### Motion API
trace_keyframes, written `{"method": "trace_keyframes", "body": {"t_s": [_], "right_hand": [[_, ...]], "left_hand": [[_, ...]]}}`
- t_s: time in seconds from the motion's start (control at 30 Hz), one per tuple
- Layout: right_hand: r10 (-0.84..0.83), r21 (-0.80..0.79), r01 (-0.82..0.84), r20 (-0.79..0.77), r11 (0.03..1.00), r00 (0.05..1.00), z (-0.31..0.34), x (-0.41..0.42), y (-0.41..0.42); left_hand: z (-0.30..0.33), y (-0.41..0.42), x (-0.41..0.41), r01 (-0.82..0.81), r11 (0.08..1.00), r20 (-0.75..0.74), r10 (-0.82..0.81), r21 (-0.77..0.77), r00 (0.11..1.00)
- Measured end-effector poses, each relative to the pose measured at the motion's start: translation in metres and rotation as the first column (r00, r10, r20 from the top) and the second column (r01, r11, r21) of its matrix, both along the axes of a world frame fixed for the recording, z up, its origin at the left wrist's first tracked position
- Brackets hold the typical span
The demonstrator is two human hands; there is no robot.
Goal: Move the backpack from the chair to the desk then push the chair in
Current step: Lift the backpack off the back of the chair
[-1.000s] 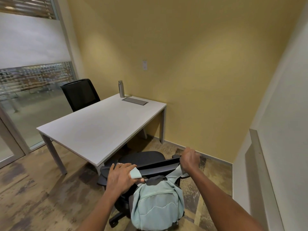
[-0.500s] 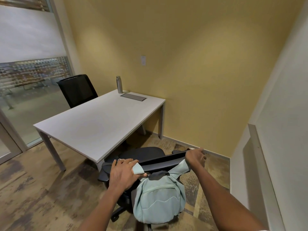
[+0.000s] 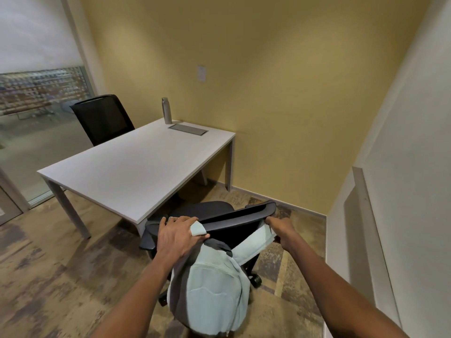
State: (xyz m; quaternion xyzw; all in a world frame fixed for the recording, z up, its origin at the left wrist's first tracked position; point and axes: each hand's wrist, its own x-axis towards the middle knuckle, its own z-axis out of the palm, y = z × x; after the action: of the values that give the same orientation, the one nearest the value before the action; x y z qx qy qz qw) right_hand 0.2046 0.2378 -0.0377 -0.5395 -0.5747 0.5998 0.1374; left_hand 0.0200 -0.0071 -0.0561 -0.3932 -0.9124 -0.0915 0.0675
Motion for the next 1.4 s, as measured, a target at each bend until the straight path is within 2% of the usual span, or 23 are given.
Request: {"method": "trace_keyframes", "body": {"t_s": [0.07,0.1,0.2,0.23,0.3,0.4,0.5,0.57,0.63,0.67,0.7,0.8,0.87,0.97,1.13,1.27,1.4], "right_hand": [[0.062,0.016,-0.062,-0.009,0.998,0.998,0.0,-0.001,-0.012],[0.089,0.041,-0.09,0.036,0.995,0.995,-0.001,-0.002,-0.019],[0.098,0.226,-0.17,0.299,0.959,0.949,-0.018,-0.005,-0.041],[0.076,0.318,-0.19,0.339,0.929,0.938,-0.022,-0.005,-0.049],[0.073,0.544,-0.222,0.282,0.809,0.957,-0.027,-0.007,-0.065],[0.31,0.747,-0.377,0.237,0.547,0.921,-0.028,-0.008,-0.088],[0.477,0.768,-0.519,0.319,0.376,0.819,-0.034,-0.013,-0.108],[0.529,0.677,-0.67,0.464,0.306,0.711,-0.039,-0.019,-0.117],[0.55,0.524,-0.817,0.619,0.242,0.56,-0.044,-0.023,-0.123],[0.553,0.466,-0.853,0.657,0.237,0.512,-0.047,-0.025,-0.125],[0.549,0.442,-0.86,0.666,0.254,0.505,-0.052,-0.026,-0.126],[0.465,0.51,-0.793,0.643,0.333,0.609,-0.06,-0.028,-0.128],[0.383,0.573,-0.746,0.64,0.339,0.666,-0.059,-0.029,-0.127],[0.326,0.617,-0.713,0.634,0.333,0.701,-0.055,-0.03,-0.126],[0.366,0.617,-0.663,0.553,0.425,0.749,-0.048,-0.025,-0.133],[0.397,0.614,-0.674,0.545,0.411,0.739,-0.04,-0.02,-0.141],[0.388,0.623,-0.684,0.564,0.38,0.729,-0.023,-0.018,-0.153]], "left_hand": [[0.0,0.0,0.001,-0.006,1.0,-0.002,0.006,0.001,1.0],[0.0,0.0,0.001,-0.006,1.0,-0.007,0.006,-0.004,1.0],[-0.001,-0.001,0.0,-0.003,1.0,-0.008,0.003,0.001,1.0],[-0.001,-0.001,0.0,0.001,1.0,-0.004,-0.001,0.005,1.0],[-0.001,-0.001,-0.001,0.011,1.0,0.0,-0.011,0.004,1.0],[0.0,-0.001,-0.001,0.008,1.0,-0.008,-0.008,-0.009,1.0],[0.001,-0.001,0.0,0.006,1.0,-0.013,-0.007,-0.016,1.0],[0.001,-0.002,-0.001,0.009,1.0,-0.012,-0.009,-0.01,1.0],[0.002,-0.002,-0.001,0.014,1.0,-0.012,-0.014,-0.013,1.0],[0.003,-0.002,-0.001,0.017,1.0,-0.01,-0.017,-0.013,1.0],[0.003,-0.002,-0.001,0.02,1.0,-0.004,-0.02,-0.012,1.0],[0.004,-0.002,-0.002,0.026,0.999,0.017,-0.026,-0.032,1.0],[0.003,-0.003,-0.003,0.03,0.999,0.025,-0.029,-0.037,0.999],[0.003,-0.003,-0.004,0.03,0.999,0.035,-0.029,-0.035,0.999],[0.007,-0.001,-0.005,0.024,0.999,0.076,-0.021,-0.047,0.997],[0.015,0.003,-0.002,-0.022,0.999,0.162,0.028,-0.041,0.986],[0.033,0.005,-0.008,-0.043,0.995,0.313,0.07,-0.091,0.947]]}}
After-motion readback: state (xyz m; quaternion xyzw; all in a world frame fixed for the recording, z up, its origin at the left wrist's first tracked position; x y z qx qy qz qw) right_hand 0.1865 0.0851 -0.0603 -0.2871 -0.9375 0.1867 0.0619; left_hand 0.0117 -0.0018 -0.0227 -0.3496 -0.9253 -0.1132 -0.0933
